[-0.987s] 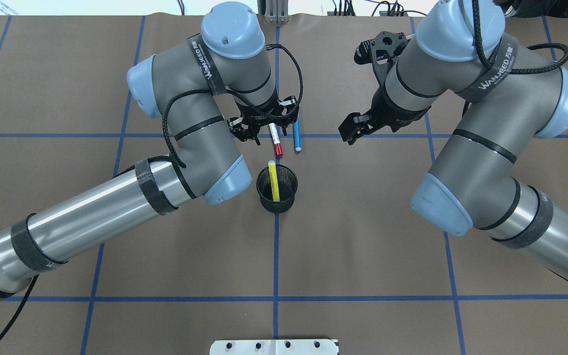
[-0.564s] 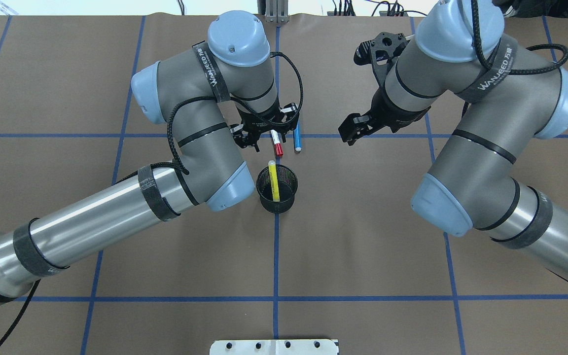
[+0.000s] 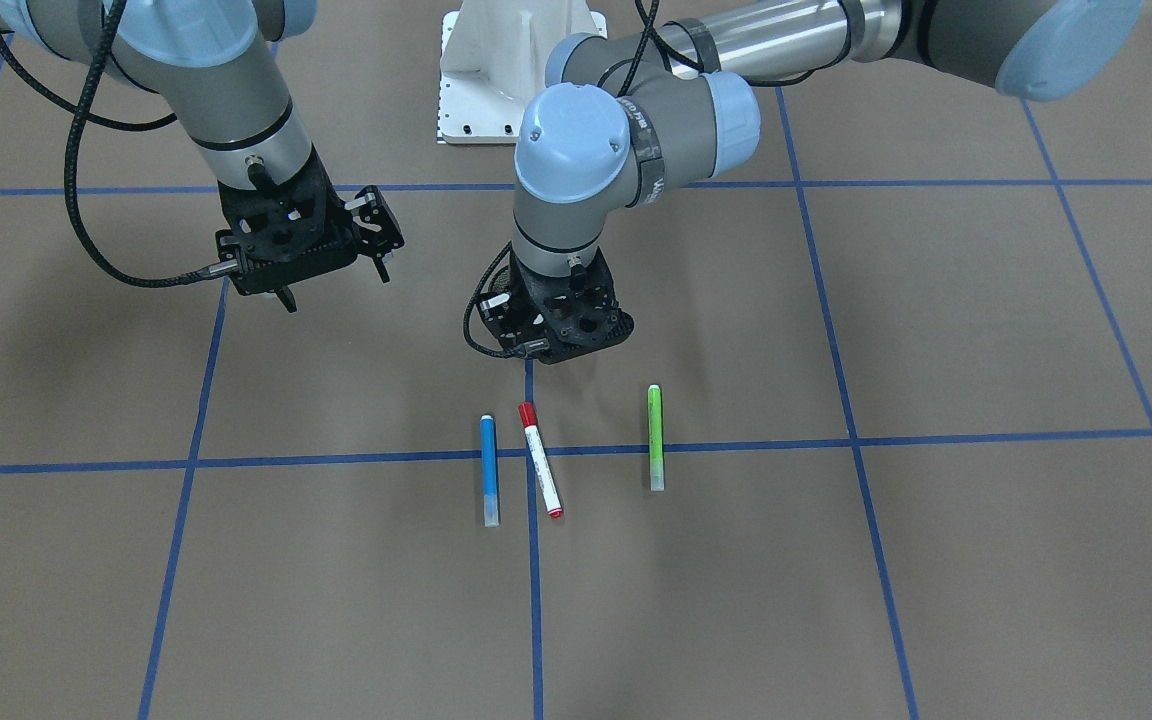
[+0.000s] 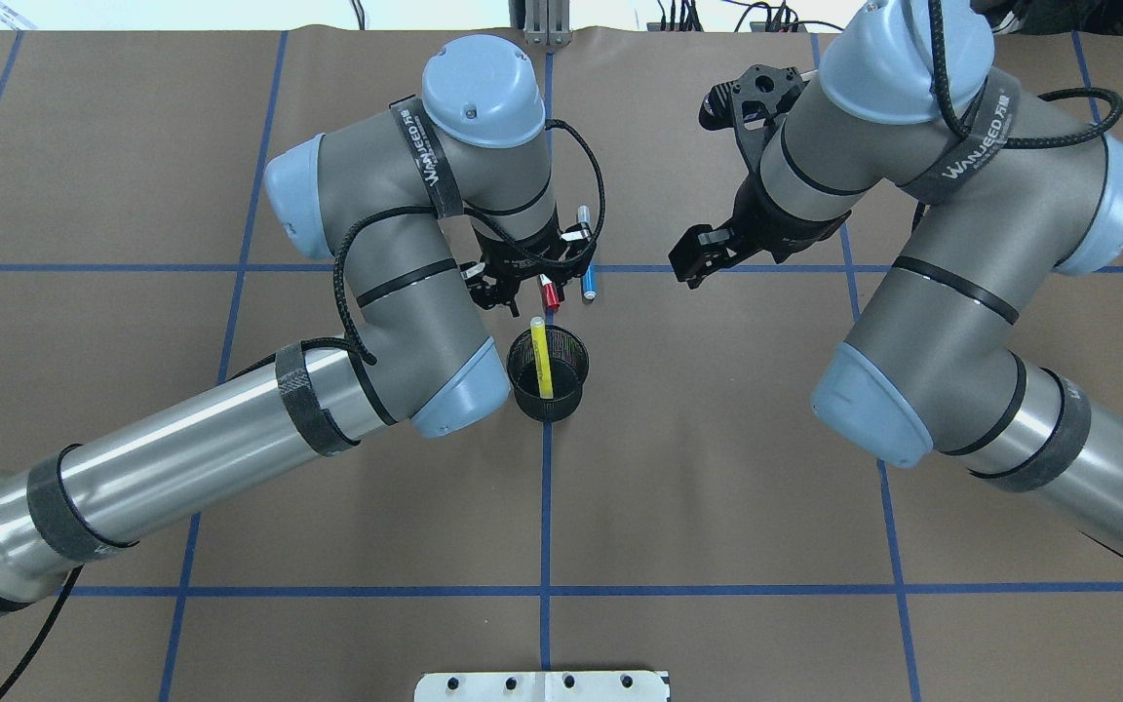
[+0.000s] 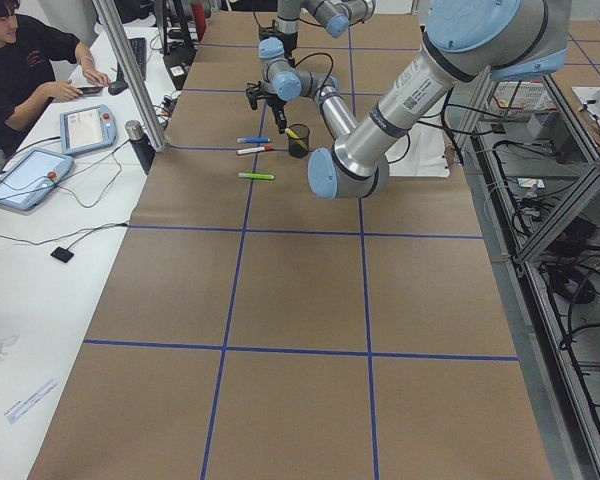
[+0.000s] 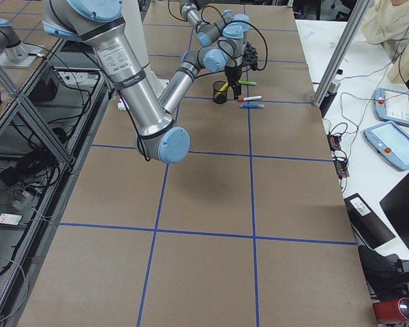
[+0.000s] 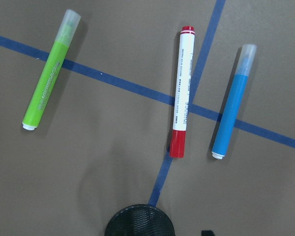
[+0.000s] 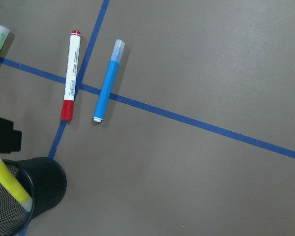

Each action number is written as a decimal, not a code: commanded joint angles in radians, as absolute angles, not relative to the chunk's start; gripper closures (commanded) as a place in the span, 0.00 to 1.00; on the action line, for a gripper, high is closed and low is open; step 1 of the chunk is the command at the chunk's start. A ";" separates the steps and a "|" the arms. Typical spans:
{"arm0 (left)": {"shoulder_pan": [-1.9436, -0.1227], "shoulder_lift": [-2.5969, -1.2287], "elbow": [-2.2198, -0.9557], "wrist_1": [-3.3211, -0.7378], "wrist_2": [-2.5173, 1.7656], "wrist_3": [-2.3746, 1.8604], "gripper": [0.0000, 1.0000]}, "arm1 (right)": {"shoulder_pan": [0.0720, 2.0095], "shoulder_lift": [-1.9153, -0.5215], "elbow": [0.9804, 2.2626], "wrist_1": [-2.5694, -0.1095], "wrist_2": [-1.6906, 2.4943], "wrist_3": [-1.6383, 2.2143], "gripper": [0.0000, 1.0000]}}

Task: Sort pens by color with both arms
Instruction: 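Lower the left gripper over the yellow highlighter in the cup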

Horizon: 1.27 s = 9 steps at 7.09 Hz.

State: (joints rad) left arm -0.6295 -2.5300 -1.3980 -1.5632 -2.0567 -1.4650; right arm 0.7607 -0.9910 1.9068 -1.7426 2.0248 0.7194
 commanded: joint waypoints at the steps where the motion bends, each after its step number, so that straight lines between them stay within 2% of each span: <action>1: -0.620 -2.516 -1.397 -1.563 -2.056 -1.463 0.43 | 0.761 -0.991 1.907 -1.743 2.025 0.719 0.01; 6: -0.609 -2.522 -1.399 -1.562 -2.056 -1.463 0.45 | 0.761 -0.991 1.907 -1.743 2.025 0.719 0.01; 9: -0.609 -2.520 -1.401 -1.562 -2.057 -1.463 0.61 | 0.761 -0.991 1.907 -1.743 2.025 0.719 0.01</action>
State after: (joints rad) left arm -0.6094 -2.5208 -1.3995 -1.5616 -2.0558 -1.4634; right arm 0.7609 -0.9903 1.9067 -1.7426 2.0249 0.7194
